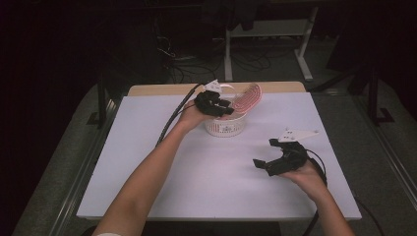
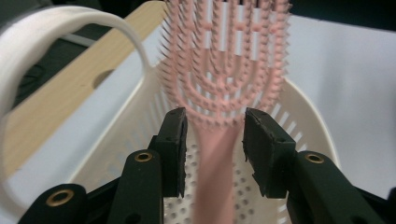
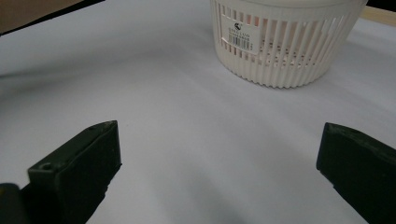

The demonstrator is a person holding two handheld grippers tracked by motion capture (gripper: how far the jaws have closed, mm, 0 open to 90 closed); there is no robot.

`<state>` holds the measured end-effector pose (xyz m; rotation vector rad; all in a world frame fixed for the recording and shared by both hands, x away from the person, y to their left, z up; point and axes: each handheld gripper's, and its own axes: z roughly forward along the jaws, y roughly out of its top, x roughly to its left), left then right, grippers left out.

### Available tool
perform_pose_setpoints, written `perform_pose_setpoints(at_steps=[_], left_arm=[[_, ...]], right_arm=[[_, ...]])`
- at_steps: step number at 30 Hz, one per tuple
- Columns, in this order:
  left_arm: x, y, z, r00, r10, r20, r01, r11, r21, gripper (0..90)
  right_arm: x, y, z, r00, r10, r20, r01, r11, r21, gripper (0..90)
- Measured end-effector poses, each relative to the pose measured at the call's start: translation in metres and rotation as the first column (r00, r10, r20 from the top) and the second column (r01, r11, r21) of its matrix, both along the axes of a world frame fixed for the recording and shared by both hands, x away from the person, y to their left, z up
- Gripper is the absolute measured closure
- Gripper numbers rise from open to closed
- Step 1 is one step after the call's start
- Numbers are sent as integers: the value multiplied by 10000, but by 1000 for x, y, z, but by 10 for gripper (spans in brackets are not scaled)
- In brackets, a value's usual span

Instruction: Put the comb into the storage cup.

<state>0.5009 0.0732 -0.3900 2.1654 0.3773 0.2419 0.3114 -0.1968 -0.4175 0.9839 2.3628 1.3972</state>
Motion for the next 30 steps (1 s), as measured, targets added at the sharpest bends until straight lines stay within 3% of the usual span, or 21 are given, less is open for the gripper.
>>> perform_pose_setpoints(at_steps=[16, 24, 30], left_arm=[[-7, 12, 16, 9992, -280, -296, 259, 9972, -698, 355], [-14, 30, 27, 9989, -225, -412, 196, 9974, -693, 249], [-19, 48, 30, 9989, 177, -441, -202, 9982, -565, 200]], right_arm=[[0, 1, 0, 10000, 13, 23, -13, 10000, -9, 0], [1, 0, -1, 10000, -26, -24, 26, 10000, -60, 0], [2, 1, -2, 10000, -20, -22, 20, 9999, -102, 0]])
